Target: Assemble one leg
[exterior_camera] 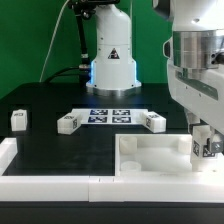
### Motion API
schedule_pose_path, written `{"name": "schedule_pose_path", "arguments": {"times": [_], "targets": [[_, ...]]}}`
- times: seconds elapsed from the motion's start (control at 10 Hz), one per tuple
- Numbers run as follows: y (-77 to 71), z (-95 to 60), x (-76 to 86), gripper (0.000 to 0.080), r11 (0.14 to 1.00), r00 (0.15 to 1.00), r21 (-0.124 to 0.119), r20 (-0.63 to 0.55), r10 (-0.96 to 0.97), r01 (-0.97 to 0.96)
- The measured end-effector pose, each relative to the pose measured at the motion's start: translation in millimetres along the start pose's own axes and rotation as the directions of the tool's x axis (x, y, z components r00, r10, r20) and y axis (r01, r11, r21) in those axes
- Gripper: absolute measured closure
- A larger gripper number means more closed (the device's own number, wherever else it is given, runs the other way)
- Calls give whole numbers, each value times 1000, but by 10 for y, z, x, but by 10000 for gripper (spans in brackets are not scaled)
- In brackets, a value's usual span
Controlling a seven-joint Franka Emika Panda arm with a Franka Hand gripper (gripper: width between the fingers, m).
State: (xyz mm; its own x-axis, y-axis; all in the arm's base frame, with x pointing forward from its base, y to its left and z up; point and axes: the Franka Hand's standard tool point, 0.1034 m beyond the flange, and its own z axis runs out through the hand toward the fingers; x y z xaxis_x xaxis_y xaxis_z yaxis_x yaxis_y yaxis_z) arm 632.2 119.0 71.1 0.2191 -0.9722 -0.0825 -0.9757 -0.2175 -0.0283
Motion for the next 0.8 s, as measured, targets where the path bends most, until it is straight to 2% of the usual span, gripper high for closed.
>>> {"name": "schedule_pose_path", "arguments": {"times": [0.1, 0.2, 0.3, 0.4, 0.6, 0.8], "targets": [[2, 2, -3, 183, 995, 995, -1, -1, -96, 96], [2, 3, -2, 160, 963, 963, -2, -2, -269, 269], [2, 4, -12, 160, 932, 932, -3, -2, -361, 361], [3, 4, -9, 152, 849, 849, -7, -6, -528, 528], [2, 6, -33, 151, 697, 697, -14, -8, -717, 717], [3, 6, -20, 151, 484, 484, -30, -10, -875, 874]]}}
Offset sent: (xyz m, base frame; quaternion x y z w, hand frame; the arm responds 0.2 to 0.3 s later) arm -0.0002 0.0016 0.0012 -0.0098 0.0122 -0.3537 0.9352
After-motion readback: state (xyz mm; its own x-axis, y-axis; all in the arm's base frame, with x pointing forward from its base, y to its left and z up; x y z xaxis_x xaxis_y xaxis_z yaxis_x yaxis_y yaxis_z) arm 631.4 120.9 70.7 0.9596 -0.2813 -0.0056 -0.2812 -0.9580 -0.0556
